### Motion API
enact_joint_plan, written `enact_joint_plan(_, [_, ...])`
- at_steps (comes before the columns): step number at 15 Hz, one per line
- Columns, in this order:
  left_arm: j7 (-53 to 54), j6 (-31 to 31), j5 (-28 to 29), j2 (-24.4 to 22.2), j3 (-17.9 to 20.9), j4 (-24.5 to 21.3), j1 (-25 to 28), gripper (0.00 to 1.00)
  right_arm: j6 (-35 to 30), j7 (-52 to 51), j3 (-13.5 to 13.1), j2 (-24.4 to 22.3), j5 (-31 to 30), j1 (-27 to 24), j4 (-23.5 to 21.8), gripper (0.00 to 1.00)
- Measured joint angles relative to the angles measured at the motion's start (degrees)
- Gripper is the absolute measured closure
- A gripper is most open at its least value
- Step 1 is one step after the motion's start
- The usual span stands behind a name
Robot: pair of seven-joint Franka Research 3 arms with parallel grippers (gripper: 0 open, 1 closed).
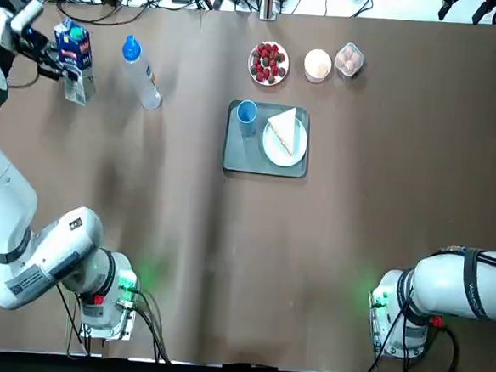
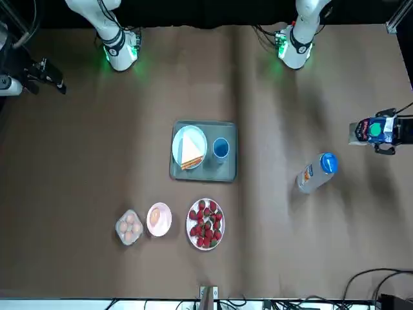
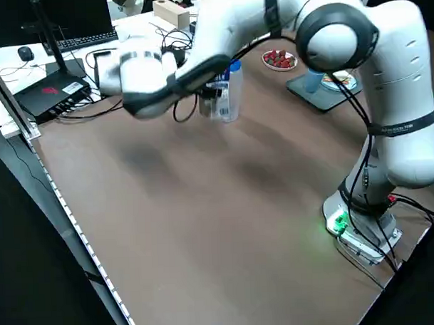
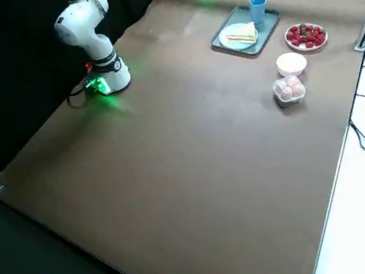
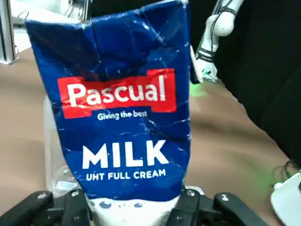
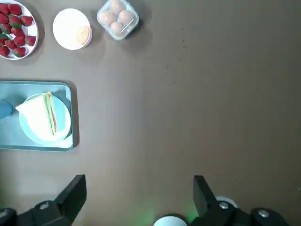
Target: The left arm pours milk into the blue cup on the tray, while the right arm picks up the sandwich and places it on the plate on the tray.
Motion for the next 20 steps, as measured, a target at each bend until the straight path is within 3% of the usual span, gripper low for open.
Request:
enact_joint_plan(1, [4.96,0.59,-0.67,3.75,-0.01,0.1,0.29,0.48,0.0,0.0,-0.03,0.0,0.0,0.0,0.0,0.0])
enact_joint_plan(8, [19.01,4.94,-7.22,14.92,-0.21,0.32,-0.32,0.47,0.08,0.0,-0.43,0.0,-0.04,-0.7,0.03,0.0])
enact_joint_plan(16, [27.06,7.24,-8.01,17.24,-0.21,1.07,-0.18,0.46,0.13,0.0,-0.42,0.0,-0.04,-0.71,0.04,0.0])
enact_joint_plan(20, [27.22,8.13,-8.17,18.52,-0.21,1.1,-0.19,0.38,0.14,0.0,-0.42,0.0,-0.04,-0.71,0.05,0.0])
